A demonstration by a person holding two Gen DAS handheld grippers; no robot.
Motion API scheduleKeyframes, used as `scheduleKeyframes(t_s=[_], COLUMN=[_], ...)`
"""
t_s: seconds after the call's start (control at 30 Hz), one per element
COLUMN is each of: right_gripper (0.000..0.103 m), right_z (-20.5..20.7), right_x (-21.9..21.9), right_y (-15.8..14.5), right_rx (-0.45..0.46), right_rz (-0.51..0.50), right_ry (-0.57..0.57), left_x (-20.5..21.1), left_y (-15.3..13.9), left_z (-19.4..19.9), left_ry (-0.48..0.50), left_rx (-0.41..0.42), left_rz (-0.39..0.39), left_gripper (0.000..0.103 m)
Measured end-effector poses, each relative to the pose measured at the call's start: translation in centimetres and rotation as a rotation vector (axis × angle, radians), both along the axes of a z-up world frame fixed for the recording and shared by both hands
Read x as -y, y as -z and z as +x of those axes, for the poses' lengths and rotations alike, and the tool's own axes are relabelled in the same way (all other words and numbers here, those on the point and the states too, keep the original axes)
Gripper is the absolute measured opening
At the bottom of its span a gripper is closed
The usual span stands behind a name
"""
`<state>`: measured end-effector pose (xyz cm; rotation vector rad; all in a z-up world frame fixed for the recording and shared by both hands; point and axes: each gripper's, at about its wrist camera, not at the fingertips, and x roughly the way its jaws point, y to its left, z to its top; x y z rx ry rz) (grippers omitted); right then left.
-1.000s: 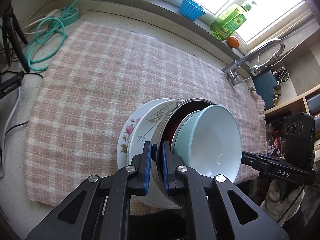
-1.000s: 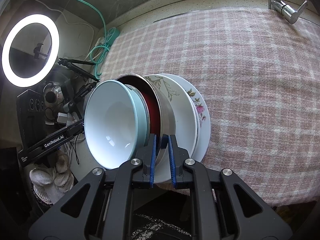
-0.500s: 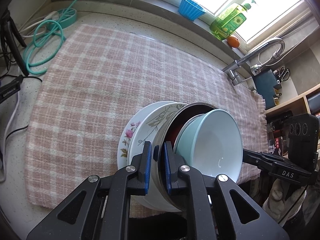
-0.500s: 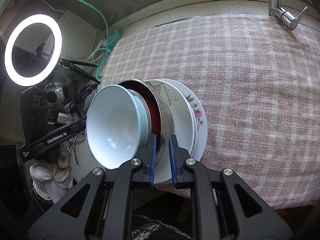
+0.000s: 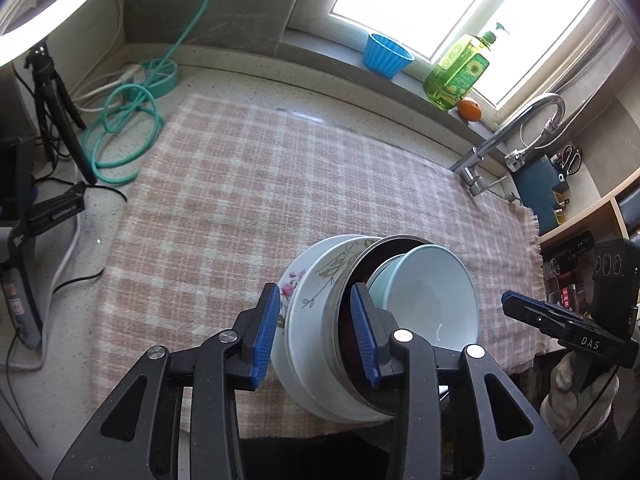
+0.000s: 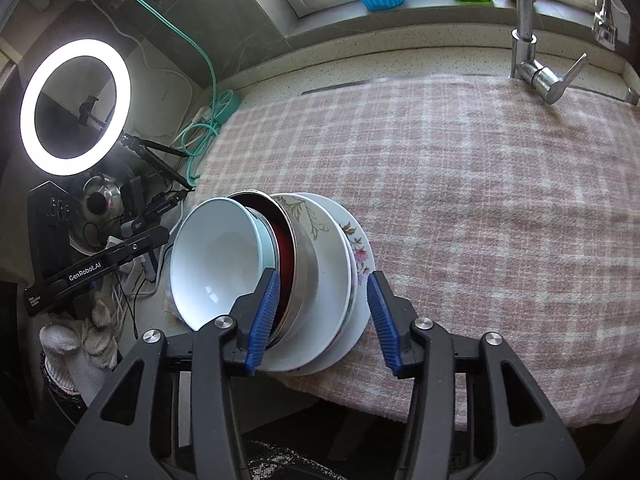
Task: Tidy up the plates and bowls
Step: 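Open the right gripper and withdraw it from the stacked bowls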
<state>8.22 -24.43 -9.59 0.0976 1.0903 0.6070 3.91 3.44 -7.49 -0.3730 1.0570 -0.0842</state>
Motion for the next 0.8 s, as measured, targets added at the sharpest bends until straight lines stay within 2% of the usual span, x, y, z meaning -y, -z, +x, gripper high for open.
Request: scheduleKeyframes(t_s=[0.1, 0.2, 0.23, 0.27, 0.3, 0.4, 0.5, 0.57, 0.7, 0.8], right_gripper=[0.054, 0.056, 0.06, 0.068, 0.07, 0.07, 0.074, 0.08, 0.08, 0.083], right_z=[-0.7, -1.6, -1.9, -2.2, -2.5, -3.3, -4.1, -4.8, -5.7, -6.5], right_x=[0.4, 0.6, 0.7, 0.8, 0.9, 1.4, 1.9, 2.3, 3.2, 3.8], right_y=[-1.1, -2.0, -2.3, -2.5, -2.8, -3.4, -4.0, -4.4, -5.4, -6.0], right_rx=[0.065, 0.115, 0.133, 0.151, 0.168, 0.199, 0.232, 0.265, 0.315, 0.343], right_rz=[-0.02, -0.034, -0.04, -0.044, -0.046, -0.051, -0.053, -0.053, -0.062, -0.055], right_ry=[0.003, 0.002, 0.0, 0.0, 0.0, 0.0, 0.003, 0.008, 0.029, 0.049], left_x=[0.7, 1.6, 1.9, 2.3, 2.6, 3.4, 4.0, 4.4, 5.5, 6.3], left_y=[-1.0, -2.0, -2.3, -2.6, -2.9, -3.6, -4.2, -4.5, -5.1, -5.5], left_z=[-0.9, -1.8, -2.2, -2.5, -2.7, -3.5, -4.2, -4.7, -5.6, -6.5], left_ry=[-0.012, -0.025, -0.025, -0.023, -0.023, -0.02, -0.026, -0.029, -0.033, -0.053], left_rx=[0.042, 0.083, 0.096, 0.105, 0.114, 0.137, 0.157, 0.166, 0.185, 0.197], left_rz=[0.048, 0.085, 0.097, 0.111, 0.125, 0.163, 0.194, 0.213, 0.258, 0.293], left_gripper=[0.041, 0.058, 0.061, 0.061, 0.062, 0.069, 0.07, 0.071, 0.072, 0.077])
